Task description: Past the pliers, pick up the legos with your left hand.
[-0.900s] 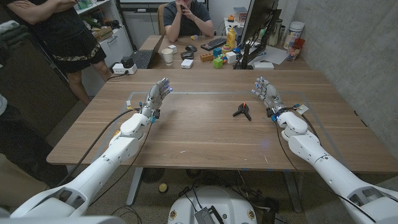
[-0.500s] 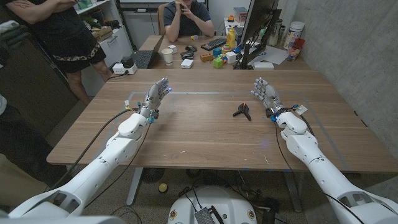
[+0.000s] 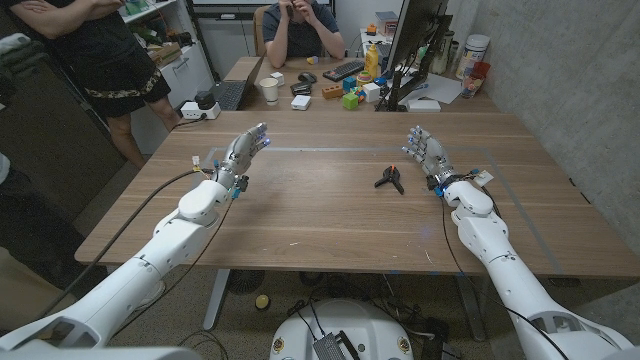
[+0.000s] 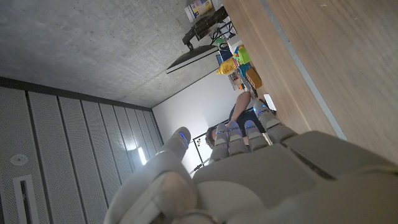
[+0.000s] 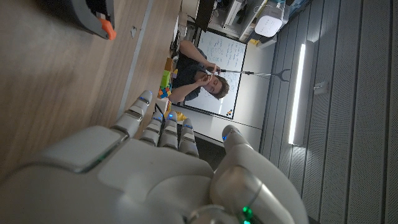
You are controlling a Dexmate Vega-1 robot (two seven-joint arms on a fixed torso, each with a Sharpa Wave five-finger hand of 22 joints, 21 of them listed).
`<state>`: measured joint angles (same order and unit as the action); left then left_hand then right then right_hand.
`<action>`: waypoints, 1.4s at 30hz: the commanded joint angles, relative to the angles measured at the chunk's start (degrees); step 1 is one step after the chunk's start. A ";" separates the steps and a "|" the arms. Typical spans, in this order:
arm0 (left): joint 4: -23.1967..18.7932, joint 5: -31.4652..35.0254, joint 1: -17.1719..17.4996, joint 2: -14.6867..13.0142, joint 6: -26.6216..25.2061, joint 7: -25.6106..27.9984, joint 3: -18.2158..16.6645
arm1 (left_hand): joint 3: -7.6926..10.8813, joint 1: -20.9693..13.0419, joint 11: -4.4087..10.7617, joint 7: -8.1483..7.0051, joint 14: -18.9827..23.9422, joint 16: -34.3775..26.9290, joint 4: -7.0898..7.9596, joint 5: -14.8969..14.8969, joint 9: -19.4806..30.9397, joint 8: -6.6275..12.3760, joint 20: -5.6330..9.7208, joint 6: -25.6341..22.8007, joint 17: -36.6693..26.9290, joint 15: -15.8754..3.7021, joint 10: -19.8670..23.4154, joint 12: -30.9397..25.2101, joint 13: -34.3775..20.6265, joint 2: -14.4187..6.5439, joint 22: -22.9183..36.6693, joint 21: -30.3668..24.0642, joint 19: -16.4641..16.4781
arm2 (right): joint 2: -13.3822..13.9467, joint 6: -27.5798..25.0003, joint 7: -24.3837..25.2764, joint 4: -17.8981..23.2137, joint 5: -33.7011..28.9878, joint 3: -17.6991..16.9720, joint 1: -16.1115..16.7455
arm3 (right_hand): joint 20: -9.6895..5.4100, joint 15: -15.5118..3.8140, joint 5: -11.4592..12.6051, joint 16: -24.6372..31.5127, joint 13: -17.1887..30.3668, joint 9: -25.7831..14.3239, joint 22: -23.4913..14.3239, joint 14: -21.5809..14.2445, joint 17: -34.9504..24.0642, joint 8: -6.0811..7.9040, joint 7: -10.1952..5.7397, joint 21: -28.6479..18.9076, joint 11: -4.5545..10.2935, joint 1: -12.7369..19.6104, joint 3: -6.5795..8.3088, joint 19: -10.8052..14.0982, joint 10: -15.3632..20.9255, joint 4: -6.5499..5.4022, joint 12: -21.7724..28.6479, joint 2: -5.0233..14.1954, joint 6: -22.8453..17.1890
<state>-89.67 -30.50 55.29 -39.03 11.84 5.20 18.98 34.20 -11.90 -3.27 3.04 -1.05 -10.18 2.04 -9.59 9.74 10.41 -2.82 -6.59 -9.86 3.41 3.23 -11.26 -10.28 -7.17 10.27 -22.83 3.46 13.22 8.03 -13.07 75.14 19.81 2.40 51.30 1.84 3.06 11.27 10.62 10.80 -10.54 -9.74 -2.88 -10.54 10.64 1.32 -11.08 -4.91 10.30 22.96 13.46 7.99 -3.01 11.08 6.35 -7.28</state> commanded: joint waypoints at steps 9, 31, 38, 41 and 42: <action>-16.51 10.36 10.93 -12.47 -6.47 8.79 -7.70 | 0.04 -1.63 0.72 -2.04 0.30 -0.22 -2.16 -0.32 0.30 0.57 -1.04 -1.16 -0.01 0.08 -0.47 -0.03 -0.22 0.92 0.09 0.84 0.00 | -3.28 -0.79 -2.34 0.13 -3.92 -2.35 -0.14 | 0.03 0.18 0.19 0.32 0.16 -0.08 -0.20 -0.08 -0.15 0.32 -0.14 -0.20 -0.26 0.26 0.28 0.41 0.42 0.07 0.20 -0.33 -0.27; -34.44 22.04 29.64 -20.36 -18.45 7.27 -28.11 | 0.21 -5.28 2.27 -6.89 0.16 -0.31 -6.84 -0.42 0.38 0.14 -3.11 -0.58 -0.18 0.46 -2.31 0.20 -0.25 2.18 0.15 2.70 -1.60 | -4.41 -0.08 -2.00 0.11 -4.47 -1.92 0.06 | 0.00 0.17 0.18 0.33 0.17 -0.08 -0.20 -0.11 -0.16 0.31 -0.15 -0.22 -0.17 0.18 0.22 0.45 0.40 0.09 0.18 -0.38 -0.26; -40.69 28.85 33.56 -18.40 -24.95 3.65 -32.71 | -0.11 -6.05 2.73 -8.39 -0.44 -0.18 -8.23 -0.38 0.40 0.18 -3.94 -0.51 -0.24 0.47 -2.53 0.14 -0.27 3.35 0.16 3.15 -1.80 | -4.61 0.53 -2.85 -1.14 -4.32 -1.57 -0.65 | 0.00 0.13 0.18 0.33 0.16 -0.08 -0.20 -0.09 -0.17 0.32 -0.18 -0.21 -0.31 0.16 0.19 0.45 0.48 0.10 0.21 -0.41 -0.27; -44.38 32.51 35.81 -17.50 -28.30 1.51 -35.27 | -0.15 -6.27 2.80 -8.72 -0.45 -0.22 -8.54 -0.37 0.41 0.21 -4.02 -0.54 -0.25 0.45 -2.20 -0.03 -0.27 3.53 0.16 3.25 -1.79 | -4.69 0.88 -3.49 -2.02 -4.20 -1.40 -1.16 | 0.04 0.17 0.18 0.34 0.16 -0.08 -0.20 -0.13 -0.17 0.32 -0.18 -0.22 -0.30 0.13 0.17 0.46 0.45 0.09 0.20 -0.42 -0.29; -45.37 33.68 36.38 -17.12 -29.03 0.71 -35.98 | -0.19 -6.43 2.60 -8.74 -0.46 -0.24 -8.75 -0.36 0.41 0.23 -4.02 -0.56 -0.26 0.44 -1.79 -0.21 -0.28 3.64 0.16 3.30 -1.75 | -4.72 0.99 -3.62 -2.23 -4.19 -1.39 -1.27 | 0.03 0.17 0.18 0.34 0.16 -0.08 -0.20 -0.12 -0.17 0.32 -0.17 -0.21 -0.33 0.13 0.17 0.44 0.44 0.10 0.19 -0.42 -0.27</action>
<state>-123.06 -6.83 83.30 -58.09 -8.08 10.99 -7.29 33.91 -17.77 -0.72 -5.05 -1.02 -10.17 -6.07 -9.59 10.02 10.58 -6.19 -7.06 -10.02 3.96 0.67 -10.98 -10.26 -3.86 10.25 -19.68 1.73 8.85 7.93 -15.26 74.79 15.49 0.58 51.05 1.84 3.05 11.27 10.62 10.78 -10.53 -9.73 -2.87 -10.53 10.64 1.33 -11.08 -5.12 10.30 22.95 13.46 8.19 -3.01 11.08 6.34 -7.27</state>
